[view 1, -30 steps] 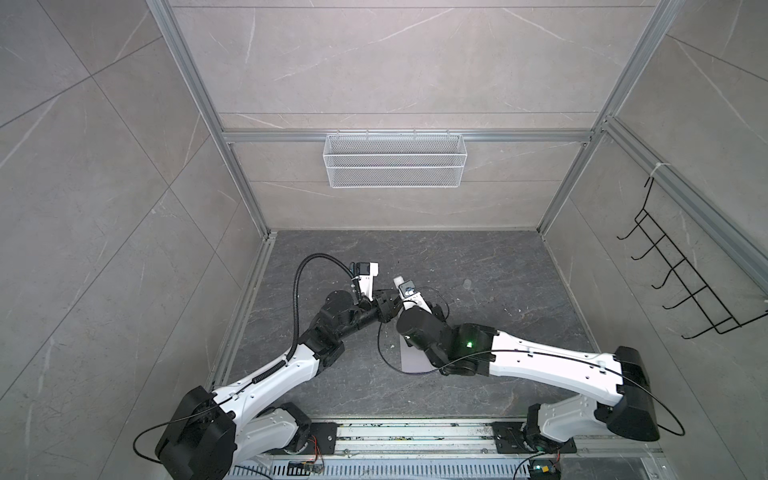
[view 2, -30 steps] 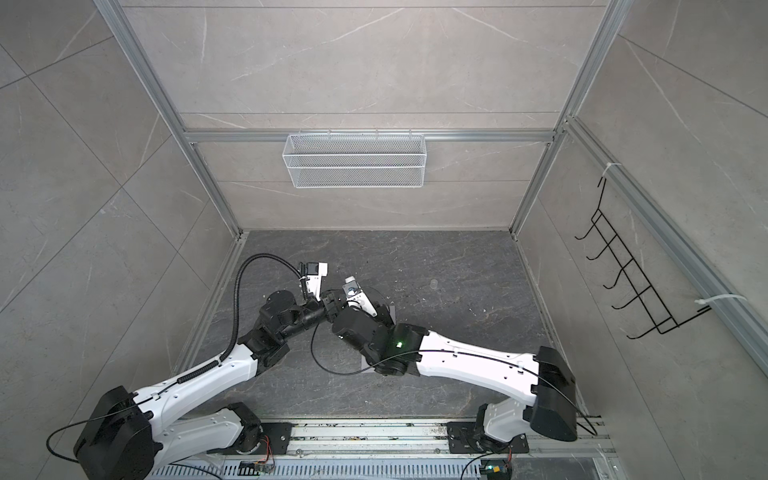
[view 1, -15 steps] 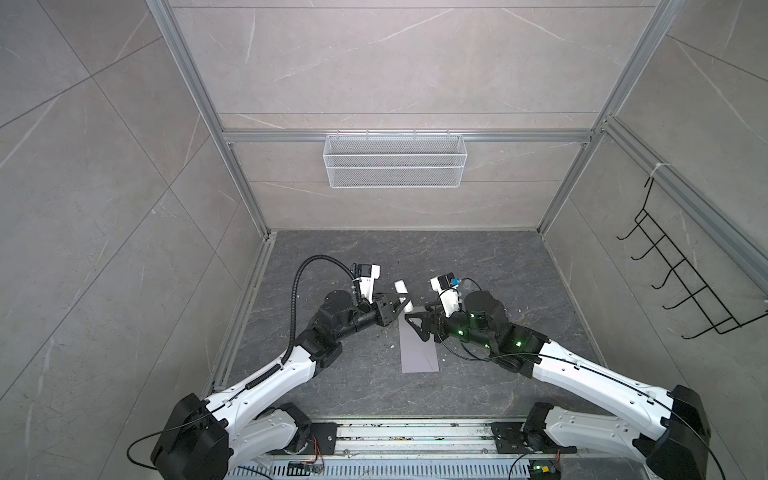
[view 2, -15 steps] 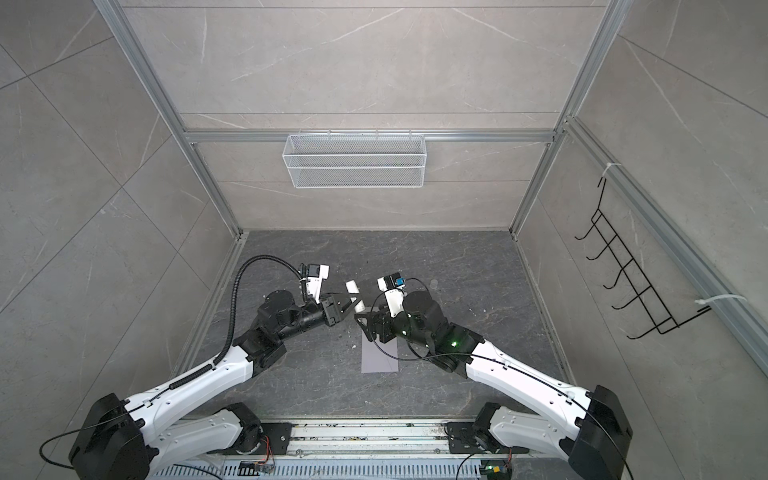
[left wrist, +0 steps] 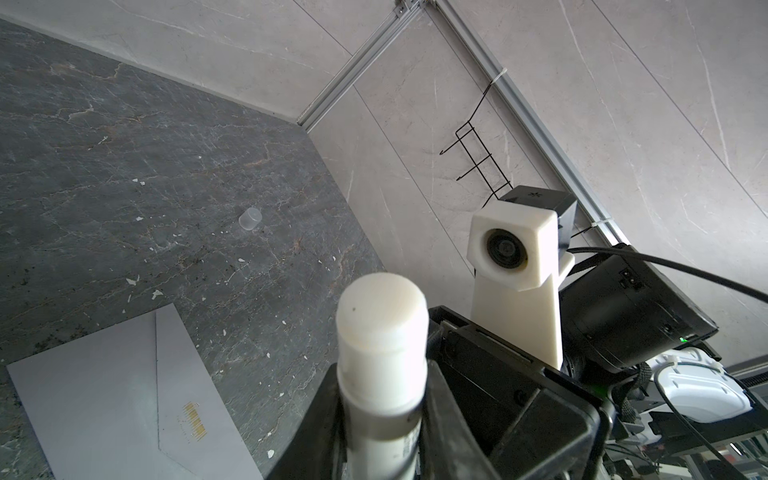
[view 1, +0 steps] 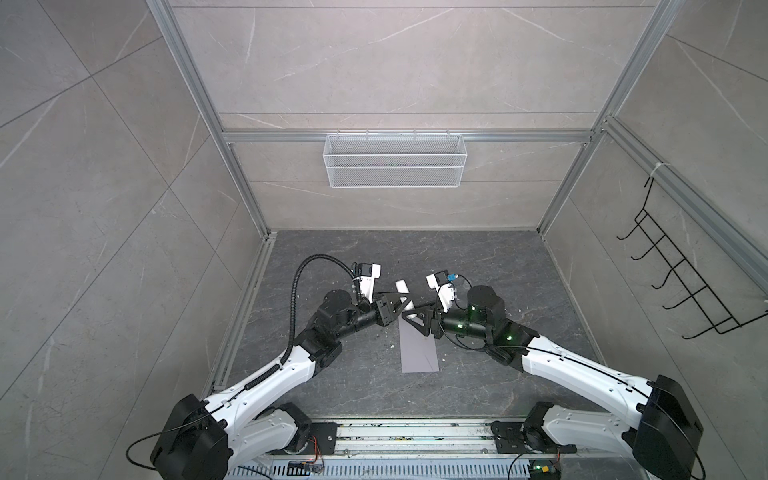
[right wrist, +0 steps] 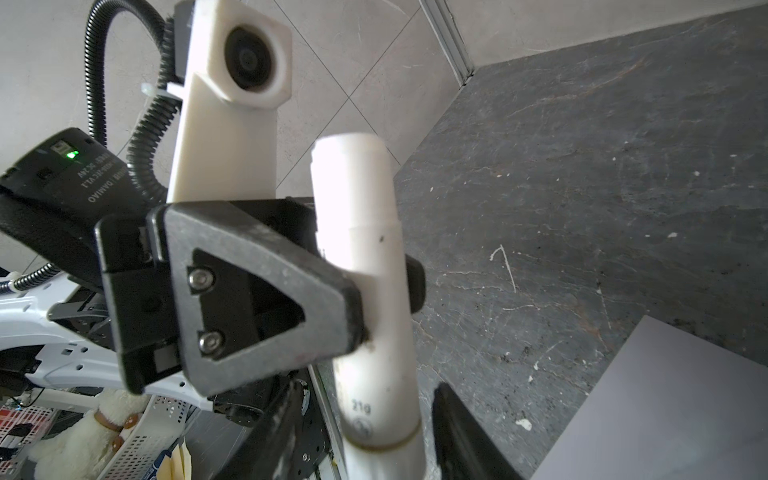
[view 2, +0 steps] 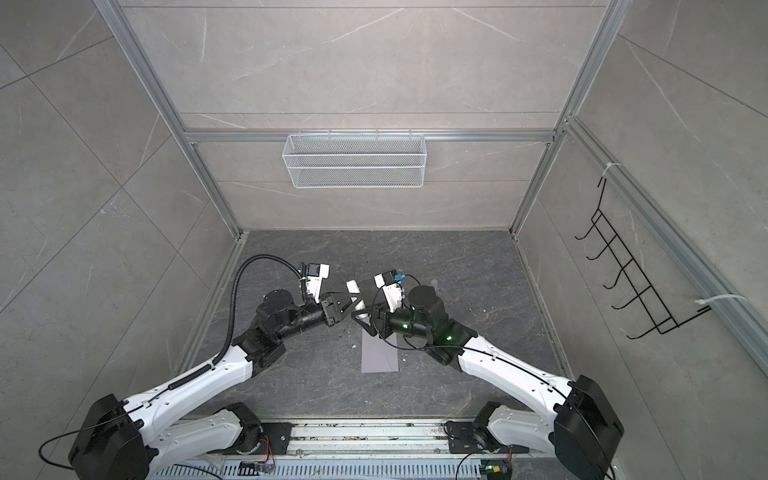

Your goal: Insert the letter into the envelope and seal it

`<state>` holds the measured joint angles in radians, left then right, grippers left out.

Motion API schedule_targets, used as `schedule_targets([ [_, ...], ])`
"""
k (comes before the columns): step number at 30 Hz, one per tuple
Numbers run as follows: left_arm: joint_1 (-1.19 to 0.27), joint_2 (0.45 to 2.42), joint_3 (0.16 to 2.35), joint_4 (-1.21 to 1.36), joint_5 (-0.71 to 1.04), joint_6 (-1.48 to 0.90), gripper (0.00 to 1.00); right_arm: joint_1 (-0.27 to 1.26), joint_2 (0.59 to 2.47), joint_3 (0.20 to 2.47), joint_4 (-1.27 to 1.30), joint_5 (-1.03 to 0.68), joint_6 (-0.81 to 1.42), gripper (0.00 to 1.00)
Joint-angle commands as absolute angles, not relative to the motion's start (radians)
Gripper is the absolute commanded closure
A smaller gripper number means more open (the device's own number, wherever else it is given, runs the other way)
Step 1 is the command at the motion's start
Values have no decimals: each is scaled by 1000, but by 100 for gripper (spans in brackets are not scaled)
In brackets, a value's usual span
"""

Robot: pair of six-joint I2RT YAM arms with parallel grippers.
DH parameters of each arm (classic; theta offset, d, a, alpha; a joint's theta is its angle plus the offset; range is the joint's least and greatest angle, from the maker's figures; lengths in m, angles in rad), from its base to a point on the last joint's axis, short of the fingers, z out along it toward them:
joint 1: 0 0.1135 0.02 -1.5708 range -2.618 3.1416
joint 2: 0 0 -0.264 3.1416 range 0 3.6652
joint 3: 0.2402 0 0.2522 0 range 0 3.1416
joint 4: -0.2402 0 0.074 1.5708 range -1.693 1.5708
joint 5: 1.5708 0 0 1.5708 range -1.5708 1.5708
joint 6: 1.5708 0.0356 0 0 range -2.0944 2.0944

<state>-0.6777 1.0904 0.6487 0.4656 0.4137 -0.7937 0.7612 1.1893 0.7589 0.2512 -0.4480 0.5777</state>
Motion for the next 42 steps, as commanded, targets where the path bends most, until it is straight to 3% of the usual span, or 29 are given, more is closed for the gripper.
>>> schedule_targets([
  [1, -672, 1071, 691, 529, 436, -791, 100, 757, 1200, 747, 299, -488, 587, 50],
  [17, -668, 1065, 687, 514, 422, -778, 100, 752, 1233, 741, 296, -486, 572, 62],
  [33, -669, 1080, 666, 473, 384, -753, 100, 753, 1208, 795, 144, -318, 541, 98],
  [42, -668, 1104, 662, 450, 364, -733, 100, 764, 1212, 883, -22, -159, 506, 100],
])
